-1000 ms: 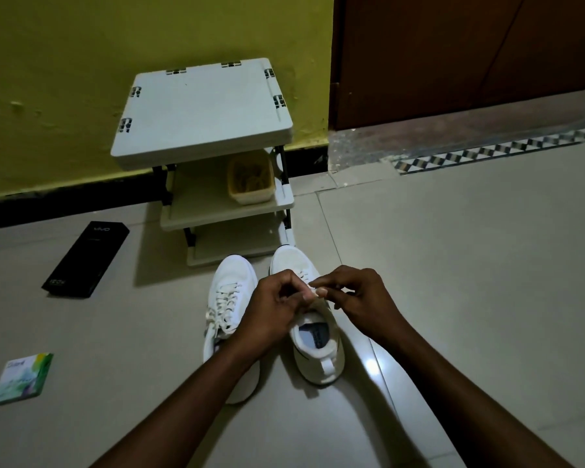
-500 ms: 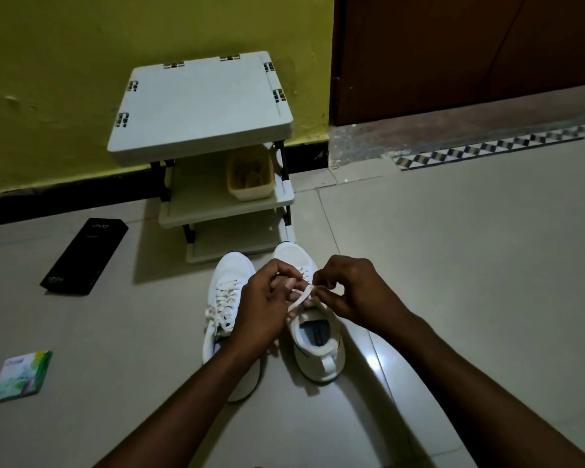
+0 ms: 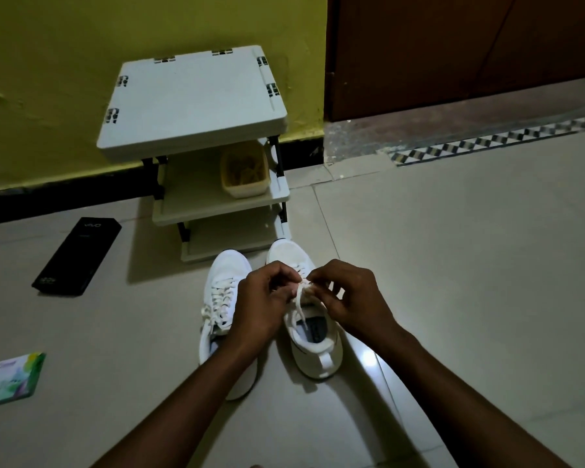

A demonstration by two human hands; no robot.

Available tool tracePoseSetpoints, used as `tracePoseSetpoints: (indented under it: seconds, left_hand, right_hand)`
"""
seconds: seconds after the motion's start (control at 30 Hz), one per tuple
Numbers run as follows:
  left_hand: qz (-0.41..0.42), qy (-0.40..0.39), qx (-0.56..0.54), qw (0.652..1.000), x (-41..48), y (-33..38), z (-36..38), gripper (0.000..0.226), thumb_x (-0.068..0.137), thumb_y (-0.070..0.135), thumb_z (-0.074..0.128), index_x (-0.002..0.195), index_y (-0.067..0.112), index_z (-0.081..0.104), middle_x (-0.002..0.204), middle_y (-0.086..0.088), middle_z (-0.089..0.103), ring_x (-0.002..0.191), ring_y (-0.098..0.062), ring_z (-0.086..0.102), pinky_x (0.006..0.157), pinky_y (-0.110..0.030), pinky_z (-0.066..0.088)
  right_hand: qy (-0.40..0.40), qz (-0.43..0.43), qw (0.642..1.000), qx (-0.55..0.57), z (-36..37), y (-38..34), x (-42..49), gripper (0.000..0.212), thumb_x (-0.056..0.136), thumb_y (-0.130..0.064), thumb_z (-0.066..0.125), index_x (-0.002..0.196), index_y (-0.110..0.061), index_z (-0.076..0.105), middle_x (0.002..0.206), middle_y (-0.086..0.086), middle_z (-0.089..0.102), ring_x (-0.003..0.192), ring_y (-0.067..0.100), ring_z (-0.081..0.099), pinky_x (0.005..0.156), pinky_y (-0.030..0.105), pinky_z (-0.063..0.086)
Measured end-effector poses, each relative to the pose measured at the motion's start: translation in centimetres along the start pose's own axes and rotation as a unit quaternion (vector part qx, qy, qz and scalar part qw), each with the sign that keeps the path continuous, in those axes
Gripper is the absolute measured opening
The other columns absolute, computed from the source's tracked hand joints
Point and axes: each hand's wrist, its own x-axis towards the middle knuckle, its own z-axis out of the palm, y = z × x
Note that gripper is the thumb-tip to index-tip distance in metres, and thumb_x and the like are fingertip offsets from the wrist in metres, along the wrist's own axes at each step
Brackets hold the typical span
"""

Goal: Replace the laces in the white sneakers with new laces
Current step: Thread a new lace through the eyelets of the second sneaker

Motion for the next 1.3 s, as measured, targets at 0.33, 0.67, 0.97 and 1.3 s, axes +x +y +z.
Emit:
tracePoseSetpoints:
  seconds: [0.33, 0.67, 0.97, 1.3]
  left_hand:
    - [0.017, 0.084, 0.277, 0.957, -1.0, -2.1, -2.2, 0.026, 0.08, 0.0, 0.071, 0.075, 0.025, 0.069, 0.077, 0.008, 0.066, 0.079, -0.017, 0.063, 0.07, -0.039, 0.049]
    - [-0.005, 0.034, 0.443, 0.896, -1.3, -2.0, -2.0, 0.021, 0.078, 0.008, 0.065, 0.082, 0.029, 0.067, 0.083, 0.01, 0.064, 0.094, -0.018, 0.059, 0.076, -0.035, 0.022]
    - [-0.005, 0.029, 0.449, 0.893, -1.3, -2.3, -2.1, 0.023, 0.07, 0.007, 0.068, 0.079, 0.028, 0.067, 0.079, 0.01, 0.064, 0.091, -0.02, 0.06, 0.072, -0.035, 0.021]
    - [0.044, -0.013, 0.392, 0.919, -1.0, -2.8, -2.7, 0.022, 0.075, 0.004, 0.074, 0.075, 0.026, 0.07, 0.076, 0.007, 0.065, 0.083, -0.023, 0.062, 0.072, -0.038, 0.042]
  right_hand:
    - [-0.067, 0.028, 0.994, -0.085, -3.1, 1.9, -0.7, 0.012, 0.083, -0.011, 0.078, 0.092, -0.017, 0.073, 0.072, -0.011, 0.063, 0.063, 0.008, 0.058, 0.063, 0.028, 0.052]
    - [-0.118, 0.027, 0.981, -0.155, -2.9, 2.9, -1.2, 0.016, 0.077, 0.0, 0.072, 0.087, -0.012, 0.072, 0.073, 0.001, 0.063, 0.066, 0.021, 0.058, 0.059, 0.036, 0.05]
    - [-0.132, 0.029, 0.969, -0.205, -2.7, 3.4, -1.5, 0.015, 0.081, -0.005, 0.069, 0.091, -0.016, 0.072, 0.08, 0.0, 0.064, 0.075, 0.024, 0.059, 0.059, 0.041, 0.052]
    - [-0.127, 0.037, 0.971, -0.201, -2.6, 2.9, -1.4, 0.014, 0.081, -0.003, 0.072, 0.088, -0.016, 0.074, 0.079, 0.002, 0.066, 0.072, 0.026, 0.063, 0.059, 0.038, 0.052]
